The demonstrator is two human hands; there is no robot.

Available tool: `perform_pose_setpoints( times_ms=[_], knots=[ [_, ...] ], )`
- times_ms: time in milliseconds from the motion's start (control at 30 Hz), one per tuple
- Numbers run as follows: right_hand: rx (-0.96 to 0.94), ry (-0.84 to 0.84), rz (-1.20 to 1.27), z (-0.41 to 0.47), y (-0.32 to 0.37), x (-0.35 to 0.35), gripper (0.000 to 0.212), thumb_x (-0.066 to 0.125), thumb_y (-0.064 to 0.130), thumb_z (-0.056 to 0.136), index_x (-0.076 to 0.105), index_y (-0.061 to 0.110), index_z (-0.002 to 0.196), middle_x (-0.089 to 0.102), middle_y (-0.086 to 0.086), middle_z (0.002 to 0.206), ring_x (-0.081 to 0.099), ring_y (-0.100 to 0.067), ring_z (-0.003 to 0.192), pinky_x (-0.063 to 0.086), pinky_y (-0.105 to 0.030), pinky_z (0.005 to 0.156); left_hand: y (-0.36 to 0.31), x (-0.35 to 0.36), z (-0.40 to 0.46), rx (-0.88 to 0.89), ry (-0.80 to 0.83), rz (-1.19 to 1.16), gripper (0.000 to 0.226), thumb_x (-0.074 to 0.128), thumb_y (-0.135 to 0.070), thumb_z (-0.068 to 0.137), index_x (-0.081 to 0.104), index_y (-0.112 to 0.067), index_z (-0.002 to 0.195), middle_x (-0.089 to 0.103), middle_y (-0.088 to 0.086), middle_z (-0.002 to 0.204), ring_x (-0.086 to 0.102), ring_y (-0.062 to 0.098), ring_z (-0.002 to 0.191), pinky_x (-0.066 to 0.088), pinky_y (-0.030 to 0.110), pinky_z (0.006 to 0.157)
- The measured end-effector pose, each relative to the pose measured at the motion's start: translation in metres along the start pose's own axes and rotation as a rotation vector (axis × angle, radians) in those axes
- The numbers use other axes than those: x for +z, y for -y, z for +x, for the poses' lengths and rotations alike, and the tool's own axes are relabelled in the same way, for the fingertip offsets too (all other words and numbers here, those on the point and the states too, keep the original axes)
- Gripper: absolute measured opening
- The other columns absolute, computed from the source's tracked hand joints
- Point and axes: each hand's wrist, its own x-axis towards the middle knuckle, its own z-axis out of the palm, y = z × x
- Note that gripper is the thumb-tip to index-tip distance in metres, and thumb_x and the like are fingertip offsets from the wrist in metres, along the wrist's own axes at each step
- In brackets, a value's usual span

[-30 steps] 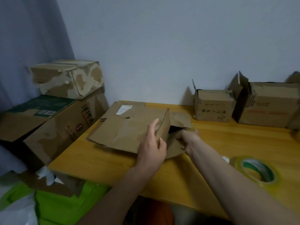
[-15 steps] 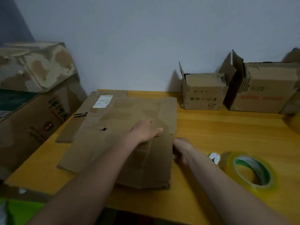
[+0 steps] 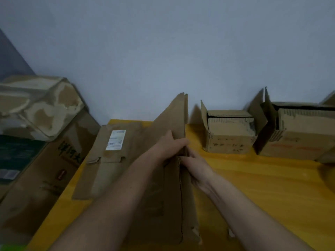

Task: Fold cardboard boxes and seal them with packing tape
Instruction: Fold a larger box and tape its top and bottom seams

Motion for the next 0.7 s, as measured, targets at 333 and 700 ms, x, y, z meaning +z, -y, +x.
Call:
perform_pose_setpoints(
  times_ms=[333, 700],
  knots=[
    [0.015, -0.152, -0.25, -0.064, 0.103, 0.042, 0.034, 0.052, -0.003, 0.086, 0.056, 0.011, 0.116, 0.062, -0.014, 0.105, 0.06, -0.029, 0.097, 0.054, -0.043, 0.08, -0.041, -0.093, -0.087, 0.025, -0.075, -0.536, 0.018, 0.042, 0.003, 0.089, 0.052, -0.009, 0.08, 0.052, 0.009, 0.073, 0.049, 0.021, 0.065, 0.038, 0.029, 0.059],
    [-0.037, -0.526, -0.475, -0.107, 0.119, 0.032, 0.038, 0.053, 0.005, 0.092, 0.044, 0.01, 0.129, 0.055, -0.012, 0.112, 0.058, -0.029, 0.099, 0.053, -0.043, 0.081, 0.049, -0.152, -0.111, 0.003, 0.053, -0.438, 0.034, 0.044, 0.004, 0.095, 0.058, -0.012, 0.122, 0.062, 0.02, 0.12, 0.059, 0.038, 0.109, 0.046, 0.055, 0.099]
  ],
)
